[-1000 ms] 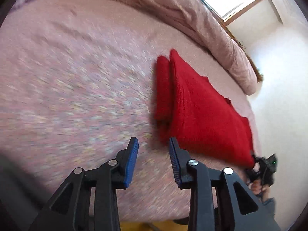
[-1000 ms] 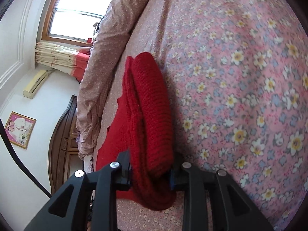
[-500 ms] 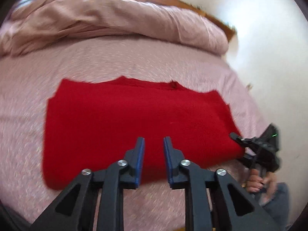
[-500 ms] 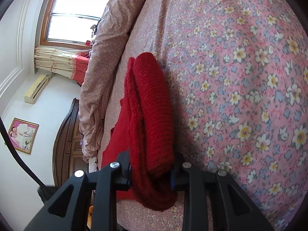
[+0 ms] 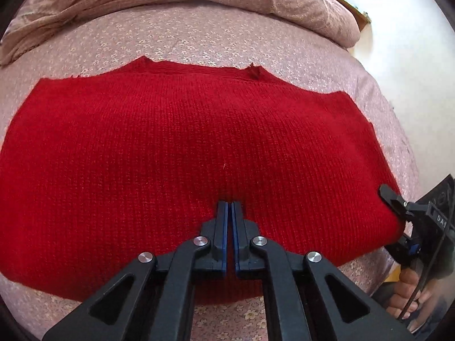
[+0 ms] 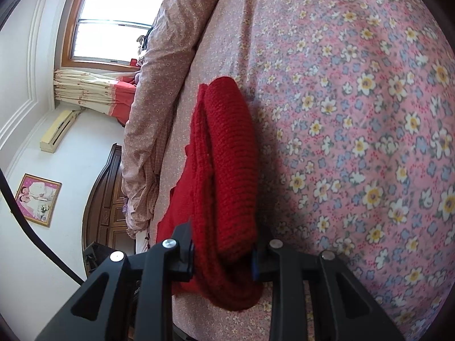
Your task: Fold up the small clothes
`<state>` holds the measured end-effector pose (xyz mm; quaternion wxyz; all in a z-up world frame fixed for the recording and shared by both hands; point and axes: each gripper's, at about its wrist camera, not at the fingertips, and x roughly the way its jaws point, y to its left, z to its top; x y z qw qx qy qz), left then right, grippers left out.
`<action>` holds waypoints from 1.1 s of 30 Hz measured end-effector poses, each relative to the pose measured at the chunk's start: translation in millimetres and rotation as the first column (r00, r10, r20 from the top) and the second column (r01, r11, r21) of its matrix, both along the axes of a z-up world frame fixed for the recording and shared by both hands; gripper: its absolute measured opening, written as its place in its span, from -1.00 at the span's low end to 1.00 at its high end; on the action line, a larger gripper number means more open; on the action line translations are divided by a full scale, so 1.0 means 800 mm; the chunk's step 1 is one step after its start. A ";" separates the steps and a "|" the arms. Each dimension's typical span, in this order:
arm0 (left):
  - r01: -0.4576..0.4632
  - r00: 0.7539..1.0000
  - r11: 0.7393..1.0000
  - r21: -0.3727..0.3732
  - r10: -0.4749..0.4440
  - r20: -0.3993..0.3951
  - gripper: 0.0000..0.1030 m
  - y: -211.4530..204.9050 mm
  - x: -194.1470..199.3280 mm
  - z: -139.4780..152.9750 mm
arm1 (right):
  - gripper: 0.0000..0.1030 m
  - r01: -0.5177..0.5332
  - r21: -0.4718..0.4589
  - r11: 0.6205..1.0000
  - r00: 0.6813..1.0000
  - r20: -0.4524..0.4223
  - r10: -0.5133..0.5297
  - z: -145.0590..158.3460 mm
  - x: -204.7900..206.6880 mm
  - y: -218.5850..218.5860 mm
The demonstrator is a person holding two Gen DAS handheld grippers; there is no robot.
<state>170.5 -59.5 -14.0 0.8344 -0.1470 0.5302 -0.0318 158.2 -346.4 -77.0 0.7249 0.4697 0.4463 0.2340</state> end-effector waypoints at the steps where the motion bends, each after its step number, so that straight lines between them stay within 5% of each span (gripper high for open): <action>1: 0.001 1.000 1.000 0.001 -0.001 0.002 -1.00 0.000 -0.001 0.000 | -0.46 0.001 -0.005 1.000 1.000 0.003 -0.001 0.002 0.000 0.001; 5: -0.007 1.000 1.000 -0.009 0.007 -0.009 -1.00 0.001 -0.001 -0.001 | -0.49 -0.014 -0.079 0.997 0.995 0.099 0.022 0.043 -0.002 0.013; 9: 0.005 1.000 1.000 -0.018 -0.006 -0.027 -1.00 0.001 0.006 0.001 | -0.50 -0.051 -0.238 0.970 0.961 0.251 0.113 0.130 -0.011 0.064; 14: 0.015 1.000 0.994 -0.104 -0.014 0.008 -1.00 0.018 -0.002 0.007 | -0.50 -0.088 -0.441 0.893 0.898 0.354 0.263 0.211 -0.019 0.165; 16: 0.029 0.999 0.979 -0.204 -0.022 0.035 -1.00 0.039 -0.019 0.026 | -0.50 -0.089 -0.477 0.874 0.887 0.361 0.288 0.224 -0.019 0.191; 19: 0.027 0.996 0.962 -0.271 -0.003 0.092 -0.90 0.083 -0.050 0.056 | -0.50 -0.094 -0.505 0.858 0.887 0.349 0.303 0.238 -0.015 0.224; 26: -0.060 0.987 0.986 -0.155 0.082 0.136 -0.81 0.226 -0.108 0.077 | -0.50 -0.059 -0.689 0.722 0.851 0.343 0.398 0.249 -0.035 0.333; 33: -0.256 0.957 0.943 -0.212 0.278 0.079 -0.81 0.322 -0.142 0.019 | -0.50 0.020 -0.680 0.733 0.833 0.417 0.364 0.198 -0.084 0.458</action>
